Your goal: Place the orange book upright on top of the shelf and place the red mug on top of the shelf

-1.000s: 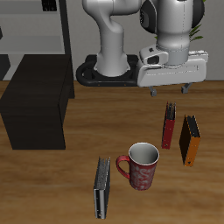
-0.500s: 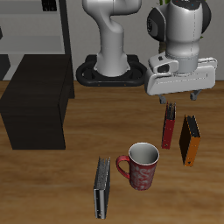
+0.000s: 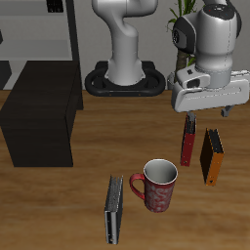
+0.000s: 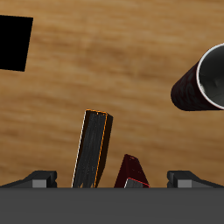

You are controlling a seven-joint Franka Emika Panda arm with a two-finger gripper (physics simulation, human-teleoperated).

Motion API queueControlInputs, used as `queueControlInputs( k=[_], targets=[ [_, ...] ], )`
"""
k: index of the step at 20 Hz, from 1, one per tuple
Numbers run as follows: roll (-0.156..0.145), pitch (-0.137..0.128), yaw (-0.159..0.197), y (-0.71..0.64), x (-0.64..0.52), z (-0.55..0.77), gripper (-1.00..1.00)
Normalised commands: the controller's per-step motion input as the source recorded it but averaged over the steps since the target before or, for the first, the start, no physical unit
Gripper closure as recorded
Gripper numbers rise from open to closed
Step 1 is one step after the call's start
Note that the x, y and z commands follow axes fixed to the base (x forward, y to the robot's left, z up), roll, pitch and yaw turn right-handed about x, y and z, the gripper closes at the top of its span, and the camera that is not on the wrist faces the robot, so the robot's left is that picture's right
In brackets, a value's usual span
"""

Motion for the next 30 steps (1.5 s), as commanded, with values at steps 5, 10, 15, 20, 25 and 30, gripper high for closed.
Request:
queueControlInputs(
  k=[5, 10, 15, 20, 25, 30],
  targets=[
    [0.000, -0.016, -0.025, 0.15, 0.02, -0.05, -1.00],
    [-0.001, -0.024, 0.013, 0.13, 0.05, -0.09, -1.00],
    [-0.022, 0.008, 0.022, -0.01, 0.16, -0.13, -1.00],
    [-0.010, 0.023, 0.012, -0.03, 0.10, -0.19, -1.00],
    [0.015, 0.016, 0.029, 0.17, -0.03, -0.26, -1.00],
    [-0.005, 0.007, -0.007, 0.02, 0.01, -0.12, -1.00]
  ],
)
